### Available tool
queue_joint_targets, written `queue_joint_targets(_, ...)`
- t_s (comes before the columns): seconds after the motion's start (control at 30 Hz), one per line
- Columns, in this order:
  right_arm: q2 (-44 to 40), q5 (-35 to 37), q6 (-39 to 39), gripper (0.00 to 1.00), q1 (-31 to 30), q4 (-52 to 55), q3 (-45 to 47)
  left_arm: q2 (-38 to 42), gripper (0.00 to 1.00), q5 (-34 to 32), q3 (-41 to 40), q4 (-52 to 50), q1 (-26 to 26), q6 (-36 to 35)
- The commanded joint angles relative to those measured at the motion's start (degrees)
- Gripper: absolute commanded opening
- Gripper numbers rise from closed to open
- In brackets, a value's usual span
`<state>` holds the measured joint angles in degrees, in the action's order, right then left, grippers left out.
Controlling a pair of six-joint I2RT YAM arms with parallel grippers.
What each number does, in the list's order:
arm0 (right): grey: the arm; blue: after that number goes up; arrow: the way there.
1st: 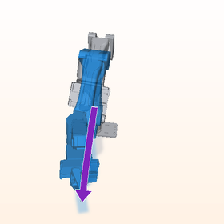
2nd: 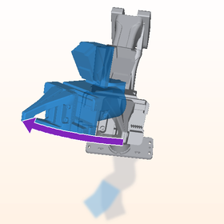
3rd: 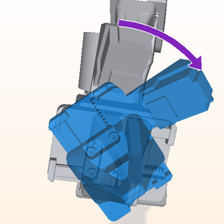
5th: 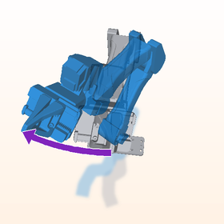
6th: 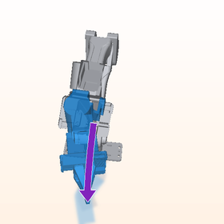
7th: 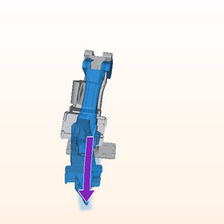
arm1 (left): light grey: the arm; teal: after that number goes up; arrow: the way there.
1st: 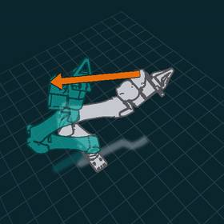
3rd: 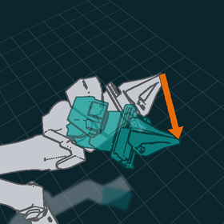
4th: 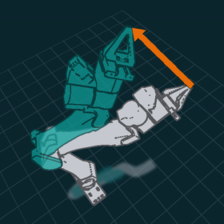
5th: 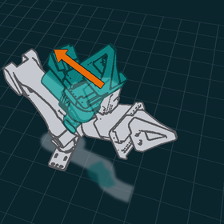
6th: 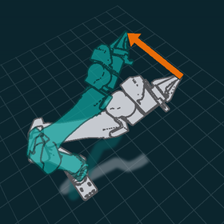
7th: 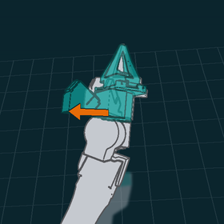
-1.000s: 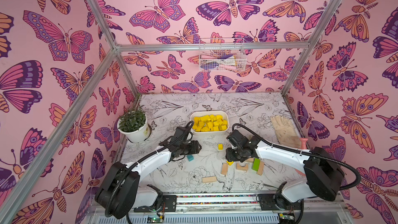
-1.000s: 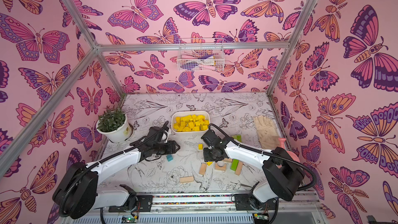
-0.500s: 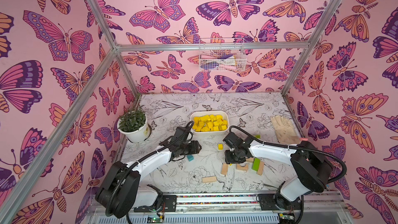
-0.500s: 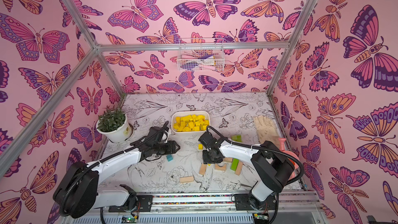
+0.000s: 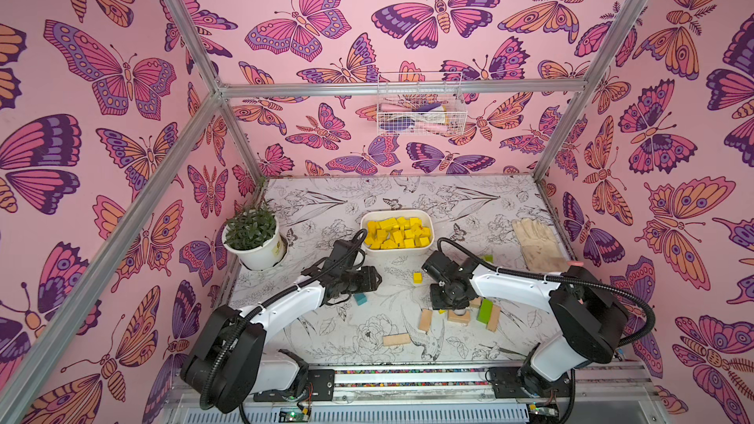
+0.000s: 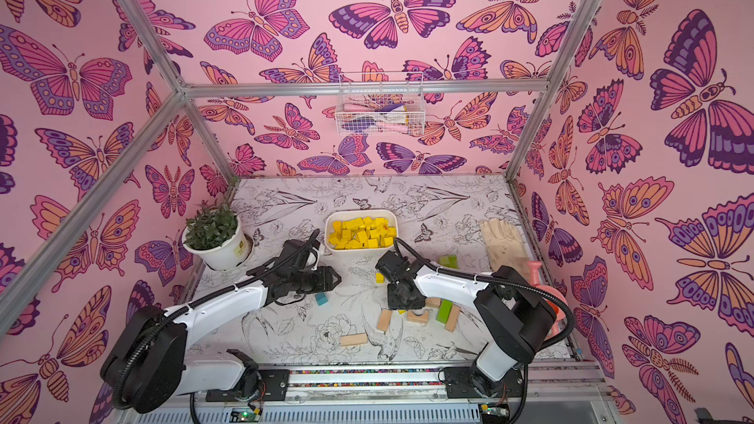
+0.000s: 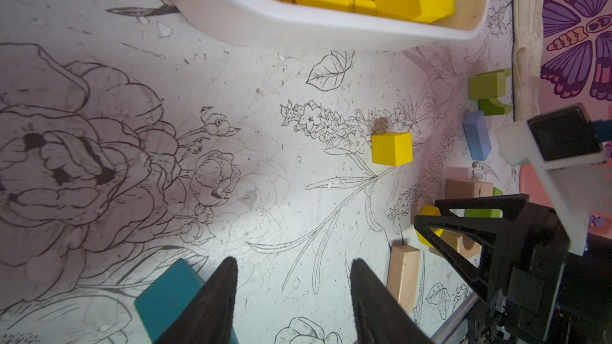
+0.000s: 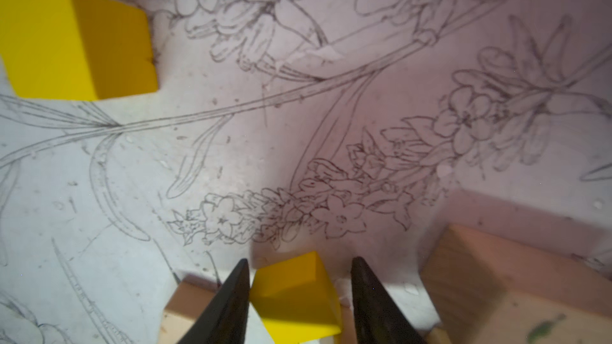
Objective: Pick out the yellow building blocks
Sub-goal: Pick up the building block from the center of the board.
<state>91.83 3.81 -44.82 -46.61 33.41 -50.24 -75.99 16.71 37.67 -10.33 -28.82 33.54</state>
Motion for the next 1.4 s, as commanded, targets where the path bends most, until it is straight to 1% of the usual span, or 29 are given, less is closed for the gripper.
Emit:
queue_joint_targets(0.0,-1.39,1.67,-1.0,0.51,-0.4,1.89,0.49,-0.3,0.56,-0.36,0.18,-0.31,0.34,0.03)
queue_joint_targets(0.4,-0.31,-0.18,-1.41,0.52,-0.94,3.11,0.23,-0.39,0.56,-0.36,0.19,-0.31,0.34,0.03)
queue_joint_targets(0.57,1.71,-0.39,-1.07,0.5,-1.16,3.94,-0.98,-0.31,0.56,-0.36,0.19,-0.31,0.34,0.04)
queue_joint_targets(0.7,2.65,-0.5,-0.82,0.44,-1.2,3.96,-1.4,-0.41,0.56,-0.29,0.18,-0.3,0.34,0.02)
queue_joint_targets(0.77,2.61,-0.47,-0.84,0.34,-1.2,3.92,-1.38,-0.26,0.56,-0.23,0.2,-0.3,0.34,-0.04)
queue_joint_targets(0.83,2.21,-0.45,-0.8,0.27,-1.14,3.63,-1.4,-0.26,0.56,-0.19,0.17,-0.29,0.35,-0.14)
queue_joint_targets(0.87,2.17,-0.44,-0.65,0.24,-1.19,3.62,-1.59,-0.23,0.56,-0.24,0.18,-0.29,0.34,-0.13)
queue_joint_targets(0.9,2.13,-0.18,-0.37,0.24,-1.14,3.81,-2.1,-0.17,0.56,-0.14,0.17,-0.31,0.36,-0.22)
queue_joint_targets(1.07,3.22,1.01,1.42,0.23,-0.96,6.42,-7.38,-0.13,0.56,0.11,0.06,-0.12,0.43,-0.32)
queue_joint_targets(1.17,4.26,2.17,2.85,0.24,-0.62,8.59,-12.34,0.44,0.56,0.03,-0.14,0.0,0.43,-0.4)
queue_joint_targets(1.37,8.3,2.36,6.22,0.24,1.66,13.16,-25.99,1.3,0.56,0.29,-1.04,0.77,0.78,-0.22)
